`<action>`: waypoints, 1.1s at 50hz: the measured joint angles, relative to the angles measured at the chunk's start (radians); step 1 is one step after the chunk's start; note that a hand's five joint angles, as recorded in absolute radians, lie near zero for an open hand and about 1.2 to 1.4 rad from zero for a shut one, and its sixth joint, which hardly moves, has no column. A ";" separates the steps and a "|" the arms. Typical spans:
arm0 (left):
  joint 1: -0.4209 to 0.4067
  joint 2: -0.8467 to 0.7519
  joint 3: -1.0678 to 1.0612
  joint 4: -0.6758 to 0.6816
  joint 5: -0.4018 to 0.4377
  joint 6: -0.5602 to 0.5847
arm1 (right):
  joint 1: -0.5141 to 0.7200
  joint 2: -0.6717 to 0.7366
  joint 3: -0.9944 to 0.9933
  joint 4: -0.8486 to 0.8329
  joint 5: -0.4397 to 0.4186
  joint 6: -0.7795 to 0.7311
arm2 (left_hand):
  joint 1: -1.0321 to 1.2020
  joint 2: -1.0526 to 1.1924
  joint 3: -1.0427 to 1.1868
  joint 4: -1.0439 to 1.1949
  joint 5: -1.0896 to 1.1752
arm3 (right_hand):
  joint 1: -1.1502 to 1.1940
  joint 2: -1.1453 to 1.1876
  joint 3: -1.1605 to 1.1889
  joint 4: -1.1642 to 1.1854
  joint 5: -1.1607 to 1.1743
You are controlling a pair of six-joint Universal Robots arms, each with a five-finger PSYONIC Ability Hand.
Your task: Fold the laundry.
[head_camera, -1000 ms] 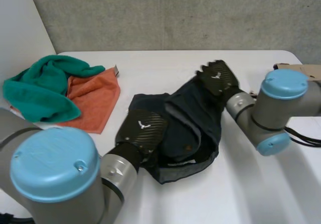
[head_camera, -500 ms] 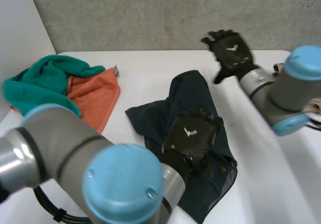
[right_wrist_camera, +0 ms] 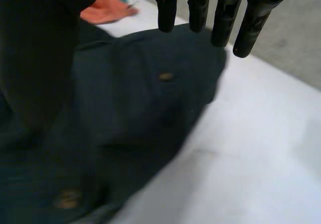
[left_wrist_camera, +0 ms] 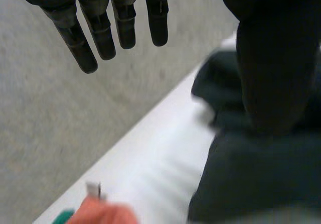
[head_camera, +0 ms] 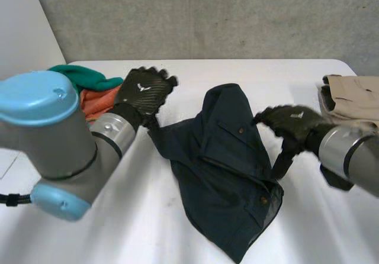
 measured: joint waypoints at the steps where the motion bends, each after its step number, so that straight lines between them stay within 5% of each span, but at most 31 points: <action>1: 0.017 -0.019 0.005 -0.001 0.010 0.020 | 0.011 -0.006 0.012 0.004 0.000 0.007 | 0.000 0.000 0.000 0.000 0.000 | 0.000 0.000 0.000 0.000 0.000; 9: 0.132 -0.215 0.067 -0.005 0.133 0.159 | 0.147 -0.026 0.143 -0.035 0.008 0.056 | 0.001 0.003 0.002 0.002 0.005 | 0.009 0.022 0.029 0.009 0.018; 17: 0.145 -0.328 0.110 -0.004 0.185 0.172 | 0.270 0.029 0.226 -0.182 0.093 0.109 | 0.058 0.069 0.066 0.067 0.082 | 0.095 0.110 0.134 0.117 0.104; 22: 0.128 -0.359 0.127 -0.002 0.187 0.169 | 0.314 0.073 0.237 -0.223 0.149 0.118 | 0.307 0.293 0.290 0.294 0.303 | 0.111 0.128 0.149 0.131 0.120; 26: 0.111 -0.368 0.138 0.004 0.178 0.168 | 0.334 0.108 0.238 -0.251 0.185 0.116 | 0.734 0.746 0.738 0.747 0.750 | 0.455 0.525 0.531 0.493 0.460; 28: 0.106 -0.366 0.144 0.010 0.170 0.168 | 0.336 0.118 0.237 -0.268 0.202 0.113 | 0.815 0.866 0.854 0.867 0.864 | 0.682 0.828 0.817 0.807 0.769; 31: 0.098 -0.358 0.151 0.022 0.146 0.167 | 0.332 0.122 0.232 -0.293 0.230 0.106 | 0.815 0.891 0.881 0.893 0.874 | 0.754 0.938 0.952 0.929 0.906; 41: 0.063 -0.154 0.092 0.033 0.017 0.158 | 0.270 -0.028 0.164 -0.300 0.270 -0.054 | 0.815 0.893 0.882 0.895 0.874 | 0.793 0.947 0.973 0.944 0.919; 46: 0.023 0.134 -0.038 0.039 -0.014 0.133 | 0.146 -0.130 0.042 -0.256 0.276 -0.292 | 0.815 0.893 0.882 0.895 0.874 | 0.795 0.947 0.973 0.961 0.919; 55: -0.013 0.303 -0.156 0.039 -0.020 0.056 | 0.071 -0.083 -0.117 -0.208 0.261 -0.362 | 0.815 0.895 0.884 0.895 0.874 | 0.795 0.947 0.973 0.961 0.919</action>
